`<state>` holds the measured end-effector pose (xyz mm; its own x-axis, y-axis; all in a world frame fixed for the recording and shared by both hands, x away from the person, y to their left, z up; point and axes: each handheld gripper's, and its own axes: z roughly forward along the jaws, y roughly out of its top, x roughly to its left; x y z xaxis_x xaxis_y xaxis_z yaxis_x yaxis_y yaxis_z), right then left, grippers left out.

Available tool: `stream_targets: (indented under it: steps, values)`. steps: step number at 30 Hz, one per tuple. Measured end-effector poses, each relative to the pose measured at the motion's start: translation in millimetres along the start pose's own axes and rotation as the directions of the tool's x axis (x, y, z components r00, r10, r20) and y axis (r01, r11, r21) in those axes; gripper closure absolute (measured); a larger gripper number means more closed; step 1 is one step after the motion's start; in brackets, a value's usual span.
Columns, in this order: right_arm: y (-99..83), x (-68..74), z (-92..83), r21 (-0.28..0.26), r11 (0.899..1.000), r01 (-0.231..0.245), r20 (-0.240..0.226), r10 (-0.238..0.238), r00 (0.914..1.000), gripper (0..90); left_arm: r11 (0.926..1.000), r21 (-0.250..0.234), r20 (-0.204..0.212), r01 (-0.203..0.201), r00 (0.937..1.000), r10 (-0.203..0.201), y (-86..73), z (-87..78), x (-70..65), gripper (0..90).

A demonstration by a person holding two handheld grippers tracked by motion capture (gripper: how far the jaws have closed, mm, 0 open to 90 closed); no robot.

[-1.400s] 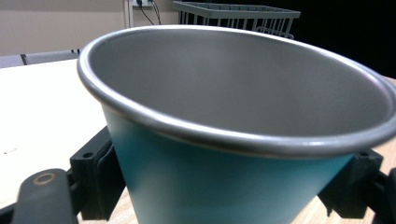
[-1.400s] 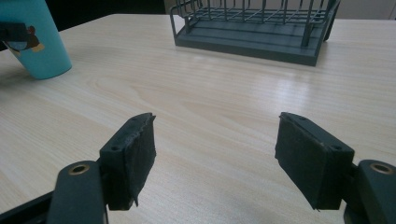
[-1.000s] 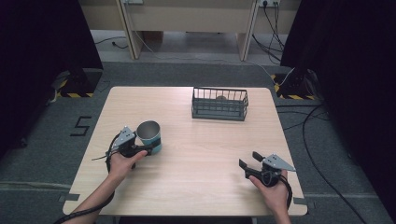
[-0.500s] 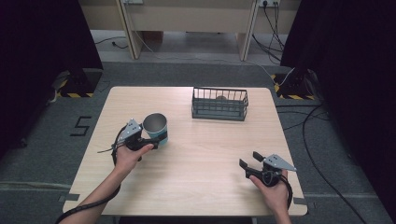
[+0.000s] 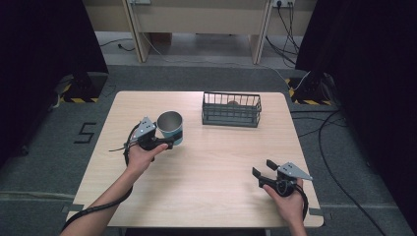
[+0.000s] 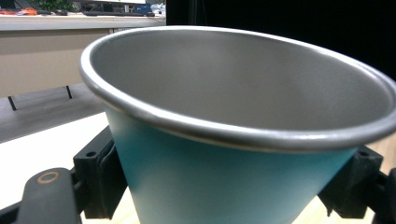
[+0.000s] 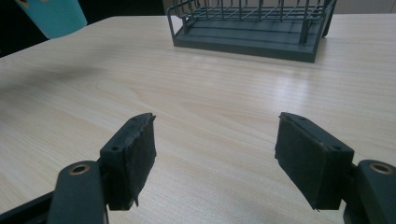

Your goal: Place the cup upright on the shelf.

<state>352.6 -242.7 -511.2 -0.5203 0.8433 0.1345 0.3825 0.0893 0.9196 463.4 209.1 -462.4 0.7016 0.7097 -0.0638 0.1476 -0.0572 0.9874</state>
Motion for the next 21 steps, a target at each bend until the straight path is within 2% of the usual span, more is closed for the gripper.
stream_targets:
  steps: [7,21]
  values:
    - [0.1,0.1,0.3,0.002,1.000,0.001,-0.001,-0.001,1.0000,29.3,1.0000,0.007,0.003,-0.001,1.0000,0.001,4.3,9.3,0.1,16.3]
    - [-0.1,-0.5,0.0,0.004,1.000,-0.006,-0.006,0.006,1.0000,29.4,0.9999,0.002,0.030,-0.016,0.9994,0.016,21.1,38.3,-8.4,16.3]
